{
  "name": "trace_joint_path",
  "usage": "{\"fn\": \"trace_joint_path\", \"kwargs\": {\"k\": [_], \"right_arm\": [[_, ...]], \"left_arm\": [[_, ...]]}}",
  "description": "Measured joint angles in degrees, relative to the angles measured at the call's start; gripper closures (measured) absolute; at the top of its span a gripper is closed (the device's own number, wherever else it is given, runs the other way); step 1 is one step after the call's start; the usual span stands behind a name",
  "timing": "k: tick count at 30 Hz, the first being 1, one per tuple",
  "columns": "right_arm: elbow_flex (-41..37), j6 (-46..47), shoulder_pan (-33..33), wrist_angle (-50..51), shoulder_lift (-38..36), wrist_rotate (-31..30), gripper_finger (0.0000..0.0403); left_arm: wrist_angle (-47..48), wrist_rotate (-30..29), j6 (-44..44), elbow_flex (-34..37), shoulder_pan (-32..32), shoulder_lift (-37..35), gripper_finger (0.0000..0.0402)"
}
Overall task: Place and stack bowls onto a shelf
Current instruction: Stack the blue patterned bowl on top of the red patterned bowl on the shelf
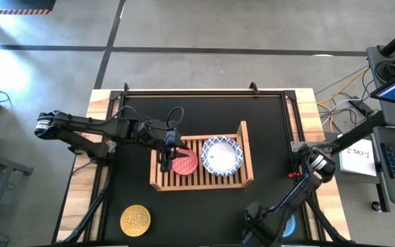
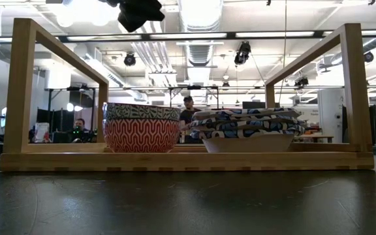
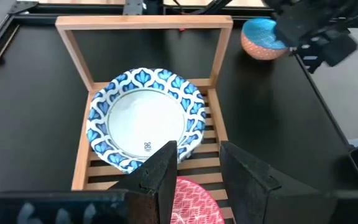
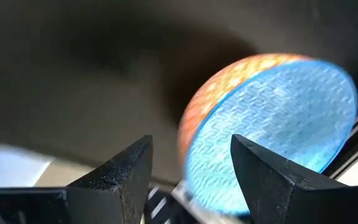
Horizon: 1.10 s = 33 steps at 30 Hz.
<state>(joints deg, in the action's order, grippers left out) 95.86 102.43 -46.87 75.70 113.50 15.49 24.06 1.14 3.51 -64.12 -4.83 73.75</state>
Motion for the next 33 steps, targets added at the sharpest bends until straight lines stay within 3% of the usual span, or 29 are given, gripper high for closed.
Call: {"fn": "trace_joint_path", "kwargs": {"k": [5,12,18,24,28,33], "right_arm": [[-4.4,0.3,0.0,-1.6,-0.6,0.0,0.0203],[-7.4,-1.0,0.0,-7.7,-0.4,0.0,0.0248],[-8.8,-3.5,0.0,-8.1,-0.4,0.0,0.0302],[-8.8,-7.4,0.0,-8.8,-0.5,0.2,0.0383],[-8.8,-12.2,0.0,-11.4,-0.8,3.9,0.039],[-6.6,-19.7,0.0,-16.2,-2.9,7.4,0.0391]], "left_arm": [[0.6,0.0,0.5,0.0,-0.8,-0.2,0.0298],[0.7,0.0,1.3,0.0,-1.1,-0.3,0.0298],[0.7,-0.1,1.5,0.0,-1.1,-0.3,0.0298],[1.0,-0.1,1.9,0.0,-1.5,-0.3,0.0298],[1.3,0.8,1.6,0.0,-2.0,-0.4,0.0298],[1.7,7.1,1.1,0.0,-2.6,-0.4,0.0298]]}}
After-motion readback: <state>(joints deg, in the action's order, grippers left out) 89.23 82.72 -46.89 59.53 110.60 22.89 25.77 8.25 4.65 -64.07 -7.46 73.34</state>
